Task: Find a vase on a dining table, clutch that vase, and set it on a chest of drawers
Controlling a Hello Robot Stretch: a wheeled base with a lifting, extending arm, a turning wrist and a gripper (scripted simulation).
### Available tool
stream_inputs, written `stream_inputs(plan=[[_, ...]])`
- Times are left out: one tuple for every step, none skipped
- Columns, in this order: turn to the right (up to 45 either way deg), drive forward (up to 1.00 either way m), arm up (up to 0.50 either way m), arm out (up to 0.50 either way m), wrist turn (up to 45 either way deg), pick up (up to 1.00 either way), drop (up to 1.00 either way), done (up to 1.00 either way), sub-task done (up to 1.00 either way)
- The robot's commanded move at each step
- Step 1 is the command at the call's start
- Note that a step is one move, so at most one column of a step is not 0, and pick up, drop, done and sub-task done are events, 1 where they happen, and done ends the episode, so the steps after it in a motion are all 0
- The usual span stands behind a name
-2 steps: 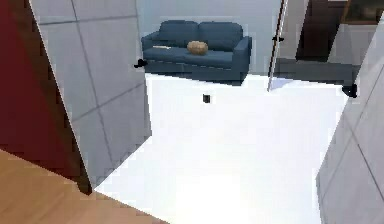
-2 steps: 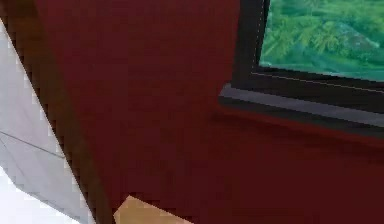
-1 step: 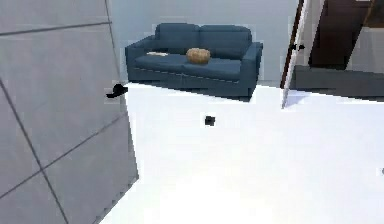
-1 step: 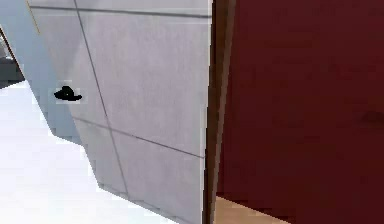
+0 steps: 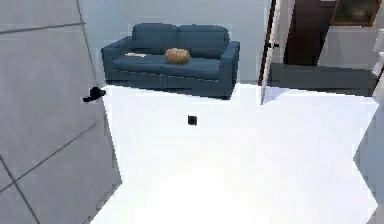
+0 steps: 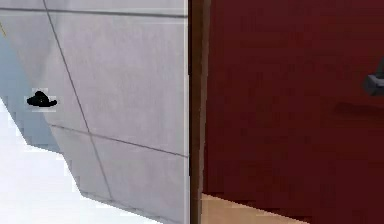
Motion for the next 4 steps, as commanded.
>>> stream_inputs(plan=[[0.0, 1.00, 0.00, 0.00, 0.0, 0.00, 0.00, 0.00, 0.00], [9.0, 0.00, 0.00, 0.00, 0.0, 0.00, 0.00, 0.00, 0.00], [0.0, 0.45, 0.00, 0.00, 0.0, 0.00, 0.00, 0.00, 0.00], [-33.0, 0.00, 0.00, 0.00, 0.0, 0.00, 0.00, 0.00, 0.00]])
